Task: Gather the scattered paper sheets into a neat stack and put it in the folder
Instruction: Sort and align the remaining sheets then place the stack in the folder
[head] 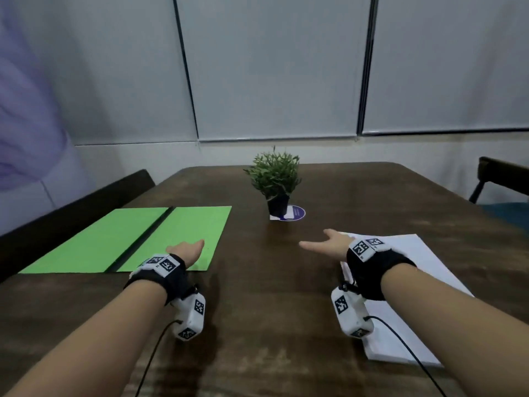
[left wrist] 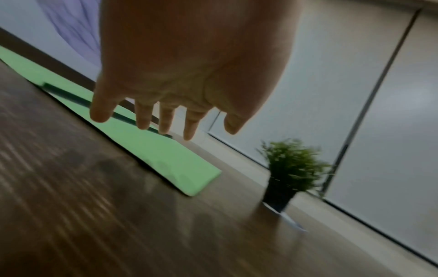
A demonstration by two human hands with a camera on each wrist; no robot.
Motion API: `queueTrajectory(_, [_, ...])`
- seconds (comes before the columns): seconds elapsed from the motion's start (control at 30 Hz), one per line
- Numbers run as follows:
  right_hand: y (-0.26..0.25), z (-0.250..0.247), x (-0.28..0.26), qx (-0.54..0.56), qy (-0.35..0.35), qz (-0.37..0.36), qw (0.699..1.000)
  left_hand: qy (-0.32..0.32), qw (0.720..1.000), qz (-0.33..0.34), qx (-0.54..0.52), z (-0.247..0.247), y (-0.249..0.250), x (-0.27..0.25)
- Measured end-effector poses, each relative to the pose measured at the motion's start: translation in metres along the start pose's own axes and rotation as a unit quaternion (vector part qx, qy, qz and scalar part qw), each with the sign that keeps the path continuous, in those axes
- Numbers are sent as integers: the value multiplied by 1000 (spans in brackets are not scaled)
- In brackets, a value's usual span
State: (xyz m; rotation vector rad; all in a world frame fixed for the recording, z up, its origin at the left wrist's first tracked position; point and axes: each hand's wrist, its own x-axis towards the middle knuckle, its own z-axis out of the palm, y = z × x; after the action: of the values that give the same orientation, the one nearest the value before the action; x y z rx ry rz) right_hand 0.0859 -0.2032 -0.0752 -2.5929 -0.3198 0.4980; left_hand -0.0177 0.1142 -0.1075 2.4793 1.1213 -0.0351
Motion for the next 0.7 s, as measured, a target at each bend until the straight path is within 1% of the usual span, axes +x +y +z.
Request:
queueTrajectory(0.1, [-40, 41, 26, -75, -36, -13, 996, -3, 998, -39, 49, -5, -33, 35])
queueTrajectory(0.2, [-62, 69, 48, -163, -71, 3, 984, -33, 992, -64, 104, 1, -46, 64])
queueTrajectory(0.27, [-66, 81, 60, -197, -88, 22, 976, -56, 987, -58, 140, 6, -49, 77])
queueTrajectory(0.4, [-63, 93, 65, -205, -90, 31, 974, -73, 978, -23, 196, 12, -44, 78])
queueTrajectory(0.47, [-60, 92, 60, -174, -80, 20, 981, -81, 973, -4, 217, 12, -35, 64])
queueTrajectory(0.5, [-58, 89, 55, -137, -74, 11, 988, -88, 971, 7, 224, 12, -29, 55])
queueTrajectory(0.57, [-51, 78, 46, -20, -54, -5, 998, -107, 964, 32, 239, 13, -14, 29])
queueTrajectory(0.63, [-44, 60, 33, 83, 2, -31, 996, -126, 956, 59, 259, 17, 1, 2])
queueTrajectory(0.7, [-34, 38, 17, 131, 75, -48, 987, -146, 947, 89, 271, 24, 17, -25])
